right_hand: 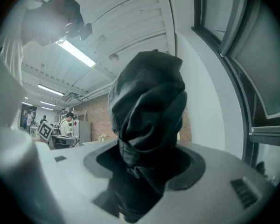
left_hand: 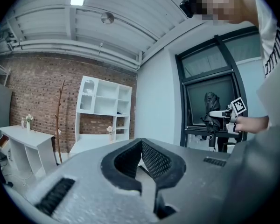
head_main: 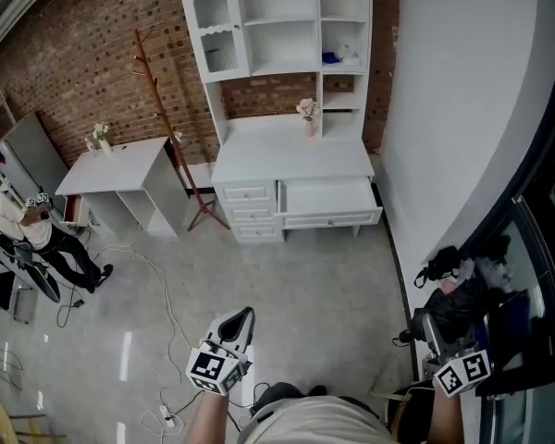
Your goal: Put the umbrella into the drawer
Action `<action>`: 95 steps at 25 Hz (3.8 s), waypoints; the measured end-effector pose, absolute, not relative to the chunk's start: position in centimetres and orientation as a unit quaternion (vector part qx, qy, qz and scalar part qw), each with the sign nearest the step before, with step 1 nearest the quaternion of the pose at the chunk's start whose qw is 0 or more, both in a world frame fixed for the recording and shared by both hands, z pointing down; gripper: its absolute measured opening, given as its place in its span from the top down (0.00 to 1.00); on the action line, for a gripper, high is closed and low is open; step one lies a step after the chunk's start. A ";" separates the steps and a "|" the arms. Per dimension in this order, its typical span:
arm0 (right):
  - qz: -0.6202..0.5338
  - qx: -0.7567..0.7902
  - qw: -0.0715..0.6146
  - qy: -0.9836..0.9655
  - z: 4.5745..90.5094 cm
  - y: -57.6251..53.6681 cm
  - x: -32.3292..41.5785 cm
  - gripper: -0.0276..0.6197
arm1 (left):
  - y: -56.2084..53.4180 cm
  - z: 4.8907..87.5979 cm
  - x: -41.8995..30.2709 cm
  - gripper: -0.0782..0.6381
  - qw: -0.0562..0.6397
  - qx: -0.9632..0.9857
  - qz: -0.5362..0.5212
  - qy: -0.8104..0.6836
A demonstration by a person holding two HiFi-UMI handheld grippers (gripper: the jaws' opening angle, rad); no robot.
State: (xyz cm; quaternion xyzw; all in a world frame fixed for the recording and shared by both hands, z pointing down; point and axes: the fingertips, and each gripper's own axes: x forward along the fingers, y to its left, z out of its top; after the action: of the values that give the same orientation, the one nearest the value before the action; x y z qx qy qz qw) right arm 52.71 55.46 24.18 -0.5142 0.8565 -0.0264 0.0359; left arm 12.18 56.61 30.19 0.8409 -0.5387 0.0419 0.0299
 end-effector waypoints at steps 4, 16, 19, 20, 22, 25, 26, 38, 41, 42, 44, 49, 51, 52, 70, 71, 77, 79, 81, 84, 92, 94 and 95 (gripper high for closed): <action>-0.028 -0.507 0.034 0.861 24.4 55.0 53.1 0.54 | 56.6 30.3 13.1 0.86 0.030 0.839 0.043 -0.541; -0.040 -0.499 0.037 0.865 25.2 51.7 52.0 0.54 | 53.3 30.3 12.9 0.86 0.030 0.839 0.048 -0.541; -0.039 -0.501 0.035 0.864 25.3 50.3 51.3 0.54 | 51.4 30.4 12.6 0.86 0.029 0.844 0.048 -0.534; -0.038 -0.502 0.033 0.863 25.3 49.7 51.0 0.54 | 50.7 30.4 12.4 0.86 0.030 0.845 0.046 -0.531; -0.038 -0.505 0.032 0.861 25.4 48.5 50.3 0.54 | 49.1 30.6 12.0 0.86 0.031 0.849 0.045 -0.526; -0.039 -0.509 0.035 0.859 25.1 46.9 49.0 0.54 | 46.6 30.6 11.2 0.86 0.031 0.854 0.045 -0.517; -0.039 -0.510 0.035 0.859 25.0 46.2 48.5 0.54 | 45.8 30.6 10.8 0.86 0.031 0.855 0.045 -0.515; -0.039 -0.534 0.035 0.844 24.2 38.7 42.1 0.54 | 35.6 30.1 5.0 0.86 0.029 0.874 0.050 -0.483; -0.039 -0.542 0.036 0.839 23.8 36.9 40.3 0.54 | 33.2 30.0 3.2 0.86 0.029 0.878 0.048 -0.476; -0.038 -0.545 0.036 0.837 23.7 36.4 39.7 0.54 | 32.4 30.0 2.7 0.86 0.029 0.879 0.048 -0.473; -0.037 -0.551 0.035 0.833 23.5 35.4 38.7 0.54 | 31.0 29.9 1.7 0.86 0.029 0.883 0.047 -0.467; -0.040 -0.559 0.037 0.828 23.4 32.9 36.2 0.54 | 27.8 30.1 -0.6 0.86 0.029 0.888 0.047 -0.457; -0.041 -0.560 0.035 0.827 23.5 32.1 35.2 0.54 | 26.9 30.2 -1.5 0.86 0.030 0.889 0.046 -0.455; -0.041 -0.560 0.034 0.827 23.5 31.7 34.8 0.54 | 26.5 30.2 -1.9 0.86 0.030 0.889 0.046 -0.455; -0.057 -0.540 0.025 0.839 24.8 24.8 32.3 0.54 | 21.2 31.2 -4.7 0.86 0.045 0.879 0.051 -0.473; -0.057 -0.538 0.025 0.841 24.9 24.1 32.2 0.54 | 20.7 31.2 -4.8 0.86 0.044 0.877 0.052 -0.476; -0.060 -0.516 0.024 0.854 25.6 18.7 32.3 0.54 | 16.9 31.2 -4.6 0.86 0.039 0.869 0.057 -0.490; -0.060 -0.506 0.022 0.860 25.7 16.6 32.3 0.54 | 15.5 31.1 -4.2 0.86 0.038 0.867 0.058 -0.494; -0.064 -0.497 0.018 0.865 25.8 14.5 32.3 0.54 | 14.2 31.1 -3.9 0.86 0.039 0.864 0.061 -0.498; -0.076 -0.485 0.011 0.871 26.4 11.4 32.4 0.54 | 12.4 31.3 -3.3 0.86 0.044 0.861 0.064 -0.503; -0.114 -0.442 -0.024 0.889 29.3 4.1 33.1 0.54 | 8.0 32.1 -0.4 0.86 0.087 0.845 0.067 -0.524; -0.121 -0.431 -0.029 0.894 30.1 2.6 33.2 0.54 | 7.2 32.9 0.2 0.86 0.089 0.843 0.068 -0.527; -0.124 -0.425 -0.032 0.896 30.5 1.8 33.2 0.54 | 6.7 33.4 0.3 0.86 0.084 0.843 0.070 -0.527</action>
State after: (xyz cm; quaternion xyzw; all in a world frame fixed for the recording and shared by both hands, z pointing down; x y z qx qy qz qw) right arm 33.24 1.84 30.54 -0.4250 0.8961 -0.1242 -0.0317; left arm 0.28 6.75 33.42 0.8426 -0.5274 0.0699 0.0837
